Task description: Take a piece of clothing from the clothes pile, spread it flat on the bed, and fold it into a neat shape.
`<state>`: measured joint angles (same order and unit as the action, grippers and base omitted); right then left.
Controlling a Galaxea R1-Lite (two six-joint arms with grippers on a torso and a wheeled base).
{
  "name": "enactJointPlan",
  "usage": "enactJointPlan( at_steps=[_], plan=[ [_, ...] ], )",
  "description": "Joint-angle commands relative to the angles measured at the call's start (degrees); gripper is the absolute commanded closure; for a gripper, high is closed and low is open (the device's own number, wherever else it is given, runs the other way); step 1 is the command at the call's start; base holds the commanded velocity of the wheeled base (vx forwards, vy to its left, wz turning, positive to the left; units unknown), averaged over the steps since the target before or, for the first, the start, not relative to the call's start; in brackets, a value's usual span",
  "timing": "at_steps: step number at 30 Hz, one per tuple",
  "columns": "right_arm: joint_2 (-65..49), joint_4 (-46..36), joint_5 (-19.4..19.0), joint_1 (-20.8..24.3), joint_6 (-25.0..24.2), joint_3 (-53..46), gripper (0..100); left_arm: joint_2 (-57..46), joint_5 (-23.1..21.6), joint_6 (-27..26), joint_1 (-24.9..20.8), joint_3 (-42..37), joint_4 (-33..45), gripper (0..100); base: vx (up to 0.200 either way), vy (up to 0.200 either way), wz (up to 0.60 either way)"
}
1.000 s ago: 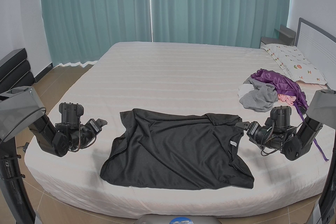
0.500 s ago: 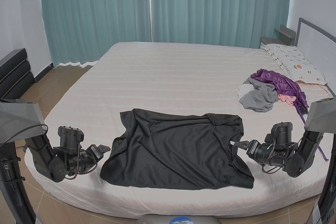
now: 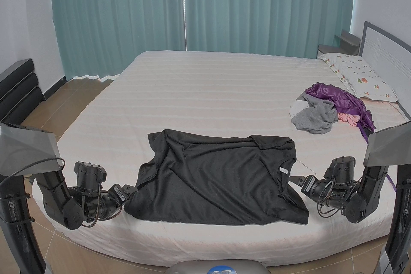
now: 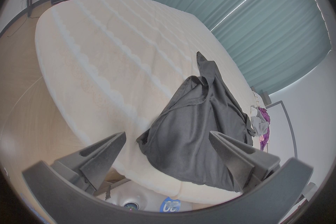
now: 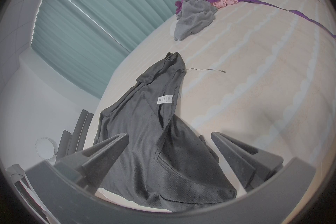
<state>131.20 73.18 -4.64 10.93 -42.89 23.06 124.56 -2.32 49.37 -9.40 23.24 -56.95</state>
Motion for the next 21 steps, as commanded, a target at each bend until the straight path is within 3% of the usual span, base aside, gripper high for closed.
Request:
enactJointPlan(
  at_steps=[1, 11, 16, 17, 21],
  plan=[
    [3.9, 2.6, 0.5, 1.3, 0.2, 0.8, 0, 0.3, 0.0, 0.4, -0.4, 0.1, -0.1, 0, 0.0, 0.0, 0.0],
    [6.4, -0.8, 3.5, 4.0, 1.5, 10.9, 0, 0.7, 0.1, 3.0, -0.1, 0.2, -2.8, 0, 0.0, 0.0, 0.0],
    [8.8, -4.1, 7.4, 6.4, 9.8, 15.4, 0, 0.8, 0.1, 3.1, 0.0, 0.1, -4.3, 0, 0.0, 0.0, 0.0],
    [9.3, -4.2, 7.5, 6.8, 11.1, 15.7, 100, 0.8, 0.1, 3.1, 0.0, 0.1, -4.3, 0, 0.0, 0.0, 0.0],
    [10.6, -4.2, 8.6, 7.3, 15.6, 15.8, 100, 0.8, 0.1, 3.1, 0.1, 0.1, -4.3, 0, 0.0, 0.0, 0.0]
  ],
)
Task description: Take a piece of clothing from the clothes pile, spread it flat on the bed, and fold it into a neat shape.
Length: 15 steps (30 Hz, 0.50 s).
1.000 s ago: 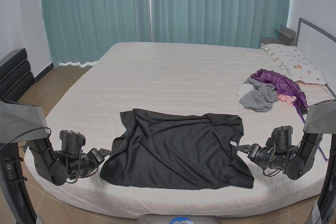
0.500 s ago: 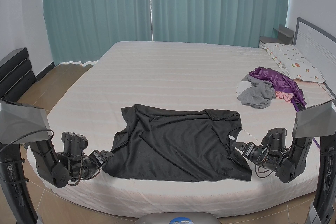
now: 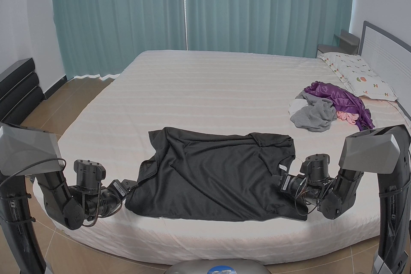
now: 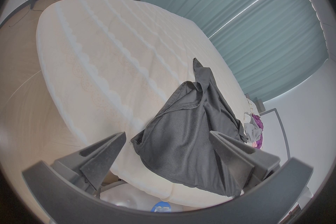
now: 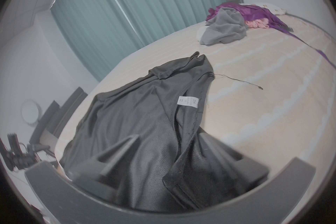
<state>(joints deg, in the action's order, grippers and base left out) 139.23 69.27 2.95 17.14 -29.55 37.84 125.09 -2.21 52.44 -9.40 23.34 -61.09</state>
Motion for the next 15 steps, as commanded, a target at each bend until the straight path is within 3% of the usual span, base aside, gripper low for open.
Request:
enactJointPlan(
  at_steps=[1, 6, 15],
  plan=[
    [2.5, -0.2, 1.4, 1.1, 3.0, 0.8, 100, 0.2, 0.0, 0.0, 0.1, -0.1, -0.2, 0, 0.0, 0.0, 0.0],
    [1.7, -0.1, 3.4, -0.2, 5.7, 0.7, 100, 0.2, 0.0, 0.0, 0.2, 0.0, -0.2, 0, 0.0, 0.0, 0.0],
    [-2.3, 1.0, 2.9, -9.8, 6.4, 0.6, 100, 0.2, 0.0, -0.1, 0.2, -0.1, -0.2, 0, 0.0, 0.0, 0.0]
  ],
)
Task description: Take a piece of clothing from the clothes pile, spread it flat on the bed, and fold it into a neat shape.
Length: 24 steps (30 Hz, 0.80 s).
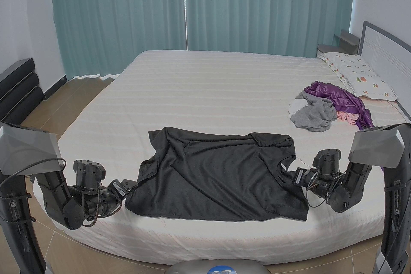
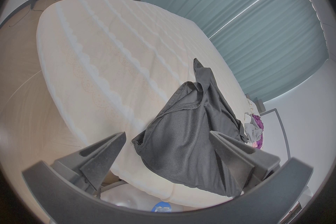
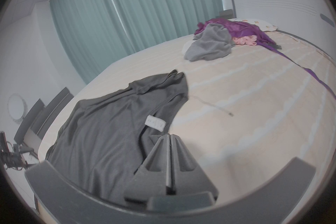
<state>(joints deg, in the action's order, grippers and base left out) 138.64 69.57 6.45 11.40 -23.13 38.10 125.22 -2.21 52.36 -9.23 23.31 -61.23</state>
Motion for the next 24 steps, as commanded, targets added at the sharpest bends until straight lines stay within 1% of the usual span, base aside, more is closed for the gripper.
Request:
enactJointPlan(
  at_steps=[1, 2, 3, 4, 5, 6, 7, 9, 10, 19, 20, 24],
  plan=[
    [-1.7, 0.9, -0.7, -5.2, -0.1, 0.4, 100, 0.1, 0.0, 0.0, 0.0, -0.1, 0.0, 0, 0.0, 0.0, 0.0],
    [-1.7, 1.3, -0.9, -6.2, -0.1, 0.6, 100, 0.2, 0.0, 0.0, 0.0, -0.1, 0.0, 0, 0.0, 0.0, 0.0],
    [-1.7, 1.3, -0.9, -6.2, -0.1, 0.6, 100, 0.2, 0.0, 0.0, 0.0, -0.1, 0.0, 0, 0.0, 0.0, 0.0],
    [-1.4, 2.2, -2.0, -8.3, -0.1, 0.8, 100, 0.2, 0.0, 0.0, 0.0, -0.1, 0.0, 0, 0.0, 0.0, 0.0],
    [-1.4, 2.2, -2.0, -8.3, -0.1, 0.8, 100, 0.2, 0.0, 0.0, 0.0, -0.1, 0.0, 0, 0.0, 0.0, 0.0],
    [-0.8, 2.2, -3.8, -9.8, -0.1, 0.8, 100, 0.2, 0.0, 0.0, 0.0, -0.1, 0.0, 0, 0.0, 0.0, 0.0],
    [-0.2, 2.3, -4.7, -10.6, -0.1, 0.8, 100, 0.2, 0.0, 0.0, -0.1, 0.0, 0.0, 0, 0.0, 0.0, 0.0],
    [-0.1, 2.3, -4.8, -10.7, -0.2, 0.8, 100, 0.2, 0.0, 0.0, -0.1, 0.0, 0.0, 0, 0.0, 0.0, 0.0],
    [1.6, 2.6, -5.0, -12.0, -0.2, 0.9, 100, 0.3, 0.0, 0.0, -0.1, -0.1, 0.0, 0, 0.0, 0.0, 0.0],
    [2.2, 3.6, -5.0, -14.7, -0.8, 0.4, 100, 0.6, 0.0, 0.0, -0.1, -0.1, 0.0, 0, 0.0, 0.0, 0.0],
    [2.3, 3.8, -5.1, -15.1, -0.9, 0.5, 0, 0.6, 0.0, 0.0, -0.1, -0.1, 0.0, 0, 0.0, 0.0, 0.0],
    [2.6, 5.6, -5.6, -14.7, -3.8, 0.0, 0, 0.6, 0.0, 0.0, -0.2, -0.2, 0.0, 0, 0.0, 0.0, 0.0]
  ],
)
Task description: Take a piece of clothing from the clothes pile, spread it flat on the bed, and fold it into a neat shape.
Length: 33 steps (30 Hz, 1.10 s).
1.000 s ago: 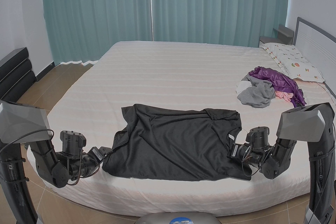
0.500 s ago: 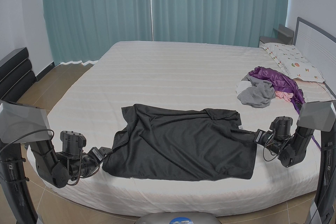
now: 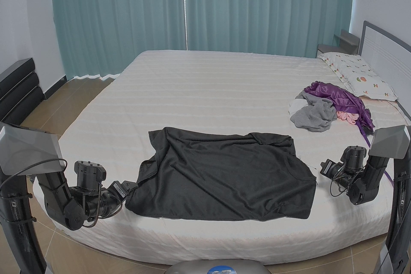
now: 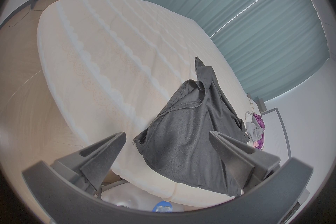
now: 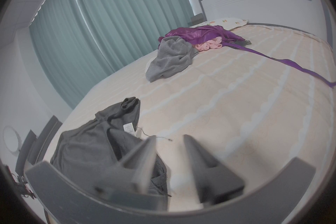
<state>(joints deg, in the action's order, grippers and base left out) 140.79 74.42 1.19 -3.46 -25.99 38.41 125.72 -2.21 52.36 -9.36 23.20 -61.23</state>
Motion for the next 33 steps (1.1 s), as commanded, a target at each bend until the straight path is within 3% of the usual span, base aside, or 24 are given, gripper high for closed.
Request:
enactJointPlan(
  at_steps=[1, 13, 21, 26, 33],
  plan=[
    [0.5, 1.4, -0.6, 0.4, -2.0, -0.4, 0, 0.1, 0.0, 0.0, -0.1, -0.1, 0.0, 0, 0.0, 0.0, 0.0],
    [-5.2, 4.9, -1.8, 4.6, -16.1, -8.6, 0, 1.5, 0.0, -0.5, -0.3, -1.0, -0.3, 0, 0.0, 0.0, 0.0],
    [-5.2, 6.0, -5.1, 4.4, -16.8, -12.2, 0, 2.5, 0.4, -0.5, -1.8, 0.0, -1.1, 0, 0.0, 0.0, 0.0],
    [-4.6, 6.1, -5.1, 4.8, -16.7, -12.7, 0, 6.7, 6.4, -8.1, -3.7, 0.4, -1.6, 0, 0.0, 0.0, 0.0],
    [-3.9, 6.1, -5.0, 4.9, -16.7, -12.9, 0, 9.7, 10.5, -9.0, -6.1, 2.0, -4.0, 0, 0.0, 0.0, 0.0]
  ],
)
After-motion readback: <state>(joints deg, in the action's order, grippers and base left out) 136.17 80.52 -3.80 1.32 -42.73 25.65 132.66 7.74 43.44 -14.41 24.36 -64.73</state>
